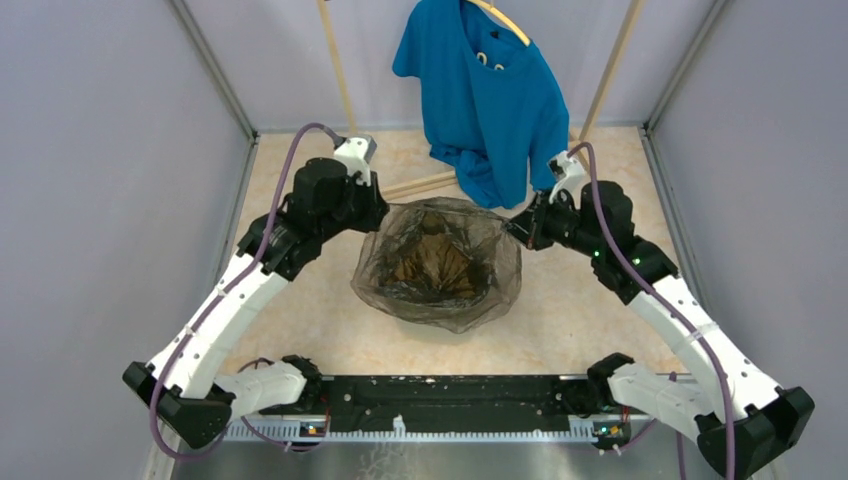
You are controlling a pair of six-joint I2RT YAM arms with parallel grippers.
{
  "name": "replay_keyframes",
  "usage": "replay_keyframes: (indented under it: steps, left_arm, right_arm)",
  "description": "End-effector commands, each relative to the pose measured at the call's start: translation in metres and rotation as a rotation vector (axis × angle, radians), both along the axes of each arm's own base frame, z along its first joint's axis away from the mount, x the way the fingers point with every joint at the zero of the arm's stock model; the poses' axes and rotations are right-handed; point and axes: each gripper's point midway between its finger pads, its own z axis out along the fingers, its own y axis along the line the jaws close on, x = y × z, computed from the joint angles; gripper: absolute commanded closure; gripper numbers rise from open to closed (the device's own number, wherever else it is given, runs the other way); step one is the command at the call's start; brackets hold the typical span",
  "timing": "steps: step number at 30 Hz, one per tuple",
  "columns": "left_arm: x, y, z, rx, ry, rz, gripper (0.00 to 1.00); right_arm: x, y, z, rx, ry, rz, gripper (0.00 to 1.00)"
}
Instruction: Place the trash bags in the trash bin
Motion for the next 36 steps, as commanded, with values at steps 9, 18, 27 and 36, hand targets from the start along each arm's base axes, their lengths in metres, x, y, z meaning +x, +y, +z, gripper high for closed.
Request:
replay_keyframes:
  steps: [9, 18, 27, 36]
  left_arm:
    - [0.053, 0.012, 0.002, -0.048, -0.034, -0.005, 1.00]
    - [0.079, 0.025, -0.034, -0.059, 0.008, 0.068, 1.00]
    - [0.064, 0.030, -0.094, -0.153, 0.170, 0.042, 1.00]
    - [0.029, 0.024, -0.152, -0.216, 0.339, 0.023, 1.00]
  right_arm:
    - [0.055, 0.001, 0.019, -0.038, -0.107, -0.103, 1.00]
    - [0.068, 0.012, 0.003, -0.034, -0.065, -0.087, 1.00]
    - [0.056, 0.012, -0.042, -0.057, 0.019, -0.066, 1.00]
    - [0.046, 0.005, -0.093, -0.104, 0.083, -0.071, 1.00]
